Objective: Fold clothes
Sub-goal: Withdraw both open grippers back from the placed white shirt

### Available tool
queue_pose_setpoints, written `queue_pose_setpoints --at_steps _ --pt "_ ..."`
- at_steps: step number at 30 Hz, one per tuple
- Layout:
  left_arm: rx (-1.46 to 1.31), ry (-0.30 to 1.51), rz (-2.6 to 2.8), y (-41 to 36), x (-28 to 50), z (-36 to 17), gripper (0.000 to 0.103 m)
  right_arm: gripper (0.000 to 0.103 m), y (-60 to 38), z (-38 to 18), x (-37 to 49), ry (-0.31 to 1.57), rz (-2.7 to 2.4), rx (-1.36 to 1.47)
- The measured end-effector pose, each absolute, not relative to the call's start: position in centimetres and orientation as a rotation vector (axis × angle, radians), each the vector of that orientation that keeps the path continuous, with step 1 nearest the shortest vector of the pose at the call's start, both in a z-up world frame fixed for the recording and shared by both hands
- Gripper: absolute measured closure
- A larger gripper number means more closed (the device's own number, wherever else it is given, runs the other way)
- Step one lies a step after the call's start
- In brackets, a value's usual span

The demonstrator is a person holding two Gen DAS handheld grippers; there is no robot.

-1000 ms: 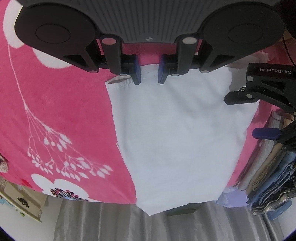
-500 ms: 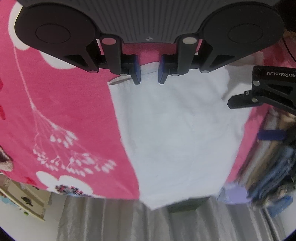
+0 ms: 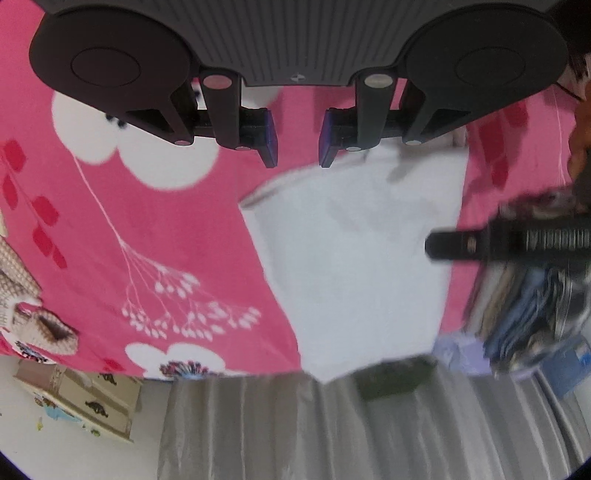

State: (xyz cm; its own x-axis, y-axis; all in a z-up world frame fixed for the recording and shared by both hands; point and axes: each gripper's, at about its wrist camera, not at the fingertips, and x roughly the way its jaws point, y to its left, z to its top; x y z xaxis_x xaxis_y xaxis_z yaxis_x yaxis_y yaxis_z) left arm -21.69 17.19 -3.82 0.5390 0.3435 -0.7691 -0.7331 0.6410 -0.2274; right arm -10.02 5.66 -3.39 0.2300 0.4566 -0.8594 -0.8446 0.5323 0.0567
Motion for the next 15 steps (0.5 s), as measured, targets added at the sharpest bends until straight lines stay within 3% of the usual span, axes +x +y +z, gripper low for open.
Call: queue_pose_setpoints --at_steps 8,15 --pt "-0.631 0.787 0.754 16.9 -21.8 -4.2 0.000 0.068 5.0 -2.5 -11.2 0.986 0.871 -0.494" --pt "-0.593 0.714 0.735 17.8 -20.6 -0.5 0.000 0.063 4.4 0.8 -10.3 0.908 0.858 -0.441"
